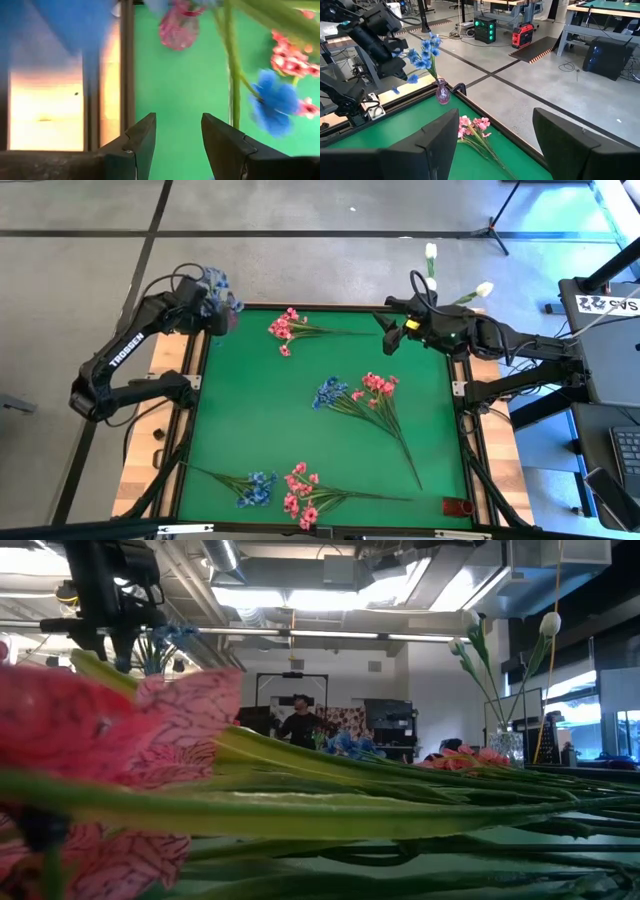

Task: Sort flowers into vase by color
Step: Put the top left blue flowers into the violet vase, then put the bottom blue flowers into the violet vase

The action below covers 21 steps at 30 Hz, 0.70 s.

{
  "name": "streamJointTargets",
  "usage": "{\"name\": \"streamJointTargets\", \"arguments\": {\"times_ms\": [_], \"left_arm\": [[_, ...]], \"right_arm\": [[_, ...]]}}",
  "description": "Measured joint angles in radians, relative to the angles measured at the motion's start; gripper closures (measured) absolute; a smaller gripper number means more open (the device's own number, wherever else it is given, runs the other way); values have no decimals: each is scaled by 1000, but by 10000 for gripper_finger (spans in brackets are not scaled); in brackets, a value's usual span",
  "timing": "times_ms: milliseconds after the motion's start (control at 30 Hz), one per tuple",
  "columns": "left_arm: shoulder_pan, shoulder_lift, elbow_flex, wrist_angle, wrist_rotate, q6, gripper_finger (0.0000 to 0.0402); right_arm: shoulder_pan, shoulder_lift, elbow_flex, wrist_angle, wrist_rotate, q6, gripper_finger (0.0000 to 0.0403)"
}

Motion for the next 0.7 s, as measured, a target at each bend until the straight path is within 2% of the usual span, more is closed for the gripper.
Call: {"name": "streamJointTargets", "arguments": {"times_ms": [267, 533, 700], "left_arm": [[-118, -72, 0, -23, -19, -36, 249], [-184, -161, 0, -26, -21, -67, 249], [-234, -230, 0, -27, 102, -84, 249]], "right_arm": [[0, 0, 0, -29, 0, 21, 150], [0, 0, 0, -31, 0, 21, 150], [0, 0, 0, -30, 0, 22, 150]]}}
